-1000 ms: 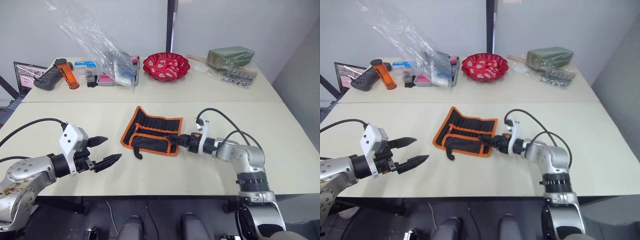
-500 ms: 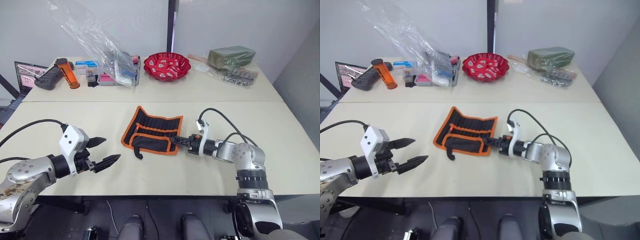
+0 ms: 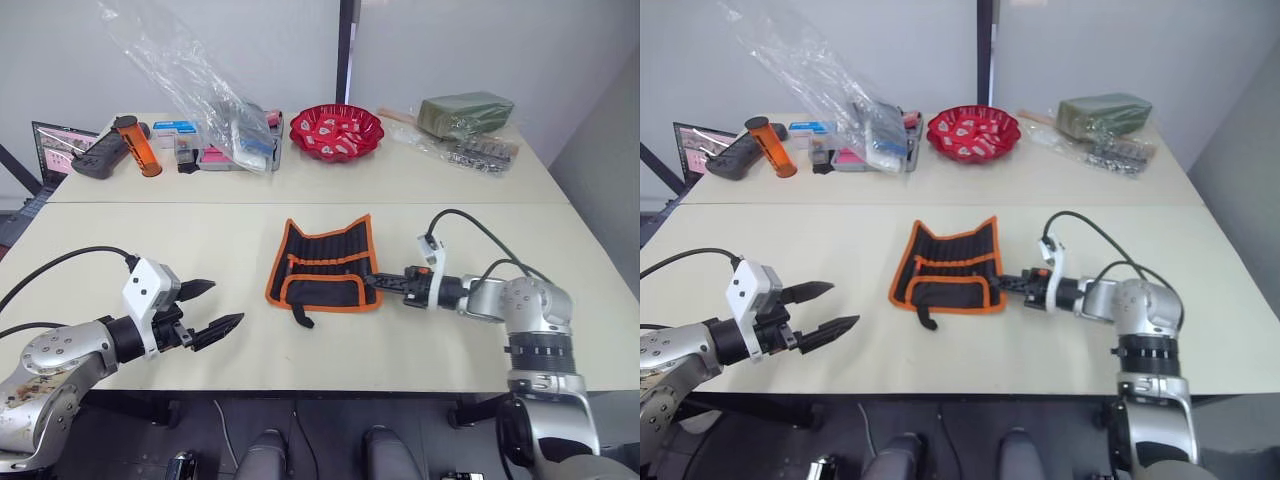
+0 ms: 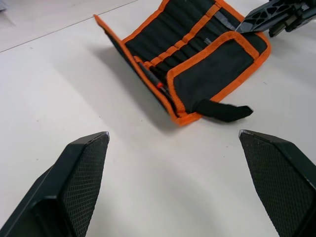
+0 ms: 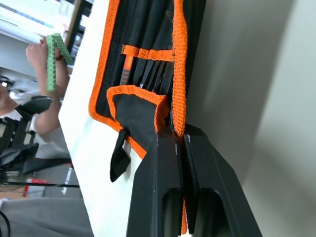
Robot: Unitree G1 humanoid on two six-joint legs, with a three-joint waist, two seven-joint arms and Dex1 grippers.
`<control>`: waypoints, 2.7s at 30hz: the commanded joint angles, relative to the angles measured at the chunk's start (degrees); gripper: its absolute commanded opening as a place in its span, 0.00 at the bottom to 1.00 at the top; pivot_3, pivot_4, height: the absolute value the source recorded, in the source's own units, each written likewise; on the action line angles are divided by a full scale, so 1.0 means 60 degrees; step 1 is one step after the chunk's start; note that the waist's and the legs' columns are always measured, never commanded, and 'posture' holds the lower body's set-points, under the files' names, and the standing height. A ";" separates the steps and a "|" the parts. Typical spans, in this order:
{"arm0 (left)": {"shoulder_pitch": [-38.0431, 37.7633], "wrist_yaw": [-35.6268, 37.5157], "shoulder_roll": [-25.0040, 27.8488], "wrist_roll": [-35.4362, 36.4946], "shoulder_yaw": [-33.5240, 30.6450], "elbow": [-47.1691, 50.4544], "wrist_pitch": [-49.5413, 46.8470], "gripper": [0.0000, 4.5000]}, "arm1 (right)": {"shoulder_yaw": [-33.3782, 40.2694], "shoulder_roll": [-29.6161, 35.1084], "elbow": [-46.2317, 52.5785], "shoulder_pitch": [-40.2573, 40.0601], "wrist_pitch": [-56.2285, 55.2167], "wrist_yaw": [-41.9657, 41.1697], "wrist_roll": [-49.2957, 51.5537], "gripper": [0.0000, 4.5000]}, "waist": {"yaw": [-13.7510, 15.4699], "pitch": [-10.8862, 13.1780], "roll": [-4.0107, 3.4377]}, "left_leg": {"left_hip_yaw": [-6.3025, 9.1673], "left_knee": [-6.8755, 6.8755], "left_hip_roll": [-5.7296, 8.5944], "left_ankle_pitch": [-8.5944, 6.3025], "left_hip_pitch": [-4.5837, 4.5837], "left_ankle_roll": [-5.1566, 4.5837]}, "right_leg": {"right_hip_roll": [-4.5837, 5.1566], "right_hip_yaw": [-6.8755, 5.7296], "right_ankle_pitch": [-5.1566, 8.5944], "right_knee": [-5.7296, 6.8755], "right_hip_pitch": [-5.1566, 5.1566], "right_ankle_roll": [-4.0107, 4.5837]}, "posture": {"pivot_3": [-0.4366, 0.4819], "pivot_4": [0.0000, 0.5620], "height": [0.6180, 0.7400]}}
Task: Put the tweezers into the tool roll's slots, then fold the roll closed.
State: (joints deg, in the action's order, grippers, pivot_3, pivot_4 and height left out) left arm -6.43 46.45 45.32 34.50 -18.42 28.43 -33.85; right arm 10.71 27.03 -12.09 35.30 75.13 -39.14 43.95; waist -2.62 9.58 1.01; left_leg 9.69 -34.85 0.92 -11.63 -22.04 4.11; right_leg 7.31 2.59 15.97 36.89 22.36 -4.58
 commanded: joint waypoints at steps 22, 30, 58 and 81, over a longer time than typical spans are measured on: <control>0.0509 0.0317 -0.0033 -0.0509 0.0715 -0.0144 0.0470 1.00 | -0.3477 -0.0649 0.1318 0.3099 0.2658 0.2147 -0.2664 0.00 | -0.0006 0.0003 -0.0005 | -0.0001 0.0002 0.0000 0.0000 -0.0013 -0.0001 | 0.0000 0.0000 -0.0002 0.0007 0.0023 0.0004 | 0.48 0.27 1.00; 0.0994 0.0413 -0.0037 -0.0604 0.0987 -0.0374 0.0487 1.00 | -0.1553 -0.2934 0.0481 0.2979 0.2895 0.4702 -0.2960 0.00 | -0.0134 0.0001 -0.0005 | 0.0000 0.0002 0.0000 0.0000 0.0007 -0.0001 | 0.0000 0.0000 -0.0005 0.0031 0.0022 0.0009 | 0.48 0.27 1.00; 0.1519 0.0435 -0.0089 -0.0600 0.1356 -0.0575 0.0385 1.00 | -0.1034 -0.1128 -0.0511 0.3660 0.2895 0.3856 -0.0726 0.72 | -0.0216 0.0003 -0.0020 | -0.0018 0.0009 -0.0142 -0.0018 -0.0010 -0.0039 | -0.0146 0.0001 -0.0023 0.0034 0.0072 0.0105 | 0.48 0.27 1.00; 0.1640 0.0708 -0.0064 -0.0793 0.1521 -0.0772 0.0548 1.00 | 0.1013 -0.0891 -0.0634 0.0941 0.0398 0.1240 -0.0491 0.72 | -0.0222 0.0006 -0.0026 | -0.0028 0.0006 -0.0153 -0.0018 -0.0045 -0.0039 | -0.0160 0.0013 -0.0031 0.0044 0.0117 0.0117 | 0.48 0.27 1.00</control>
State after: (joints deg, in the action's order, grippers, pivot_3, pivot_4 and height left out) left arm 3.37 50.27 44.76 30.21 -9.04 23.66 -32.20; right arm 15.84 21.24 -15.85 40.85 79.06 -29.95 39.63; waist -3.96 9.61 0.86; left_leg 9.52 -34.82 0.00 -11.73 -22.31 3.88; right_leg 6.35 2.67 15.78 37.15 23.05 -3.88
